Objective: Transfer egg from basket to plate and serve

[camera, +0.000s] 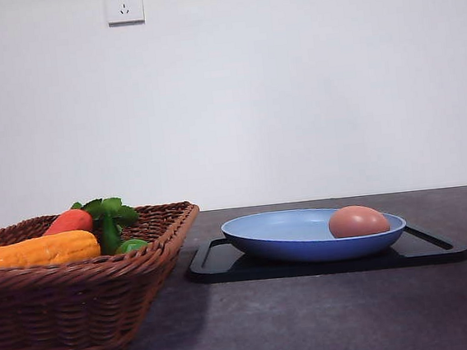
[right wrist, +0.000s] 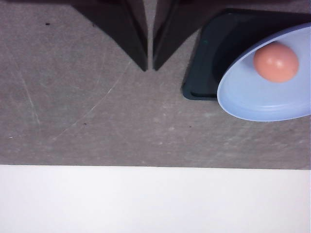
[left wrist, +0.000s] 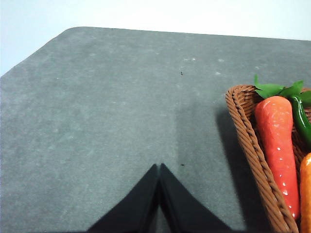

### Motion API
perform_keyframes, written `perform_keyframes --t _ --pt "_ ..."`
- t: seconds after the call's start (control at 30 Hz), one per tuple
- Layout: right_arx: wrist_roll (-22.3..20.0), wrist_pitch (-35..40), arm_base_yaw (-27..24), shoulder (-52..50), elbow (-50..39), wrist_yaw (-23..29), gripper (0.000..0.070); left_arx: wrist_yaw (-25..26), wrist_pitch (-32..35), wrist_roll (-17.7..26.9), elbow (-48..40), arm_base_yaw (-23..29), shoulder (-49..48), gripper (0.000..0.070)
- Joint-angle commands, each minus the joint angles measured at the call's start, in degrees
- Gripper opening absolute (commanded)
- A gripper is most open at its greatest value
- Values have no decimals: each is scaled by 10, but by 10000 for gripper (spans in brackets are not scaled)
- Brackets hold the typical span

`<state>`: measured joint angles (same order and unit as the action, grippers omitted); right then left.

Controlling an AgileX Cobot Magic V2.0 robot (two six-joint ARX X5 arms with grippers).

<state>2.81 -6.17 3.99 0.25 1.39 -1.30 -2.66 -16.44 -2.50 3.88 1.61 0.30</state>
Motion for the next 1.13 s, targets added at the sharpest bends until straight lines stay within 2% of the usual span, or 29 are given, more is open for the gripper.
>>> perform_keyframes --t 0.0,1.1 --pt "4 6 -1 0 -3 2 0 1 -5 -1 -13 0 -1 0" --pt "4 6 -1 0 -3 2 0 1 -5 -1 -13 0 -1 0"
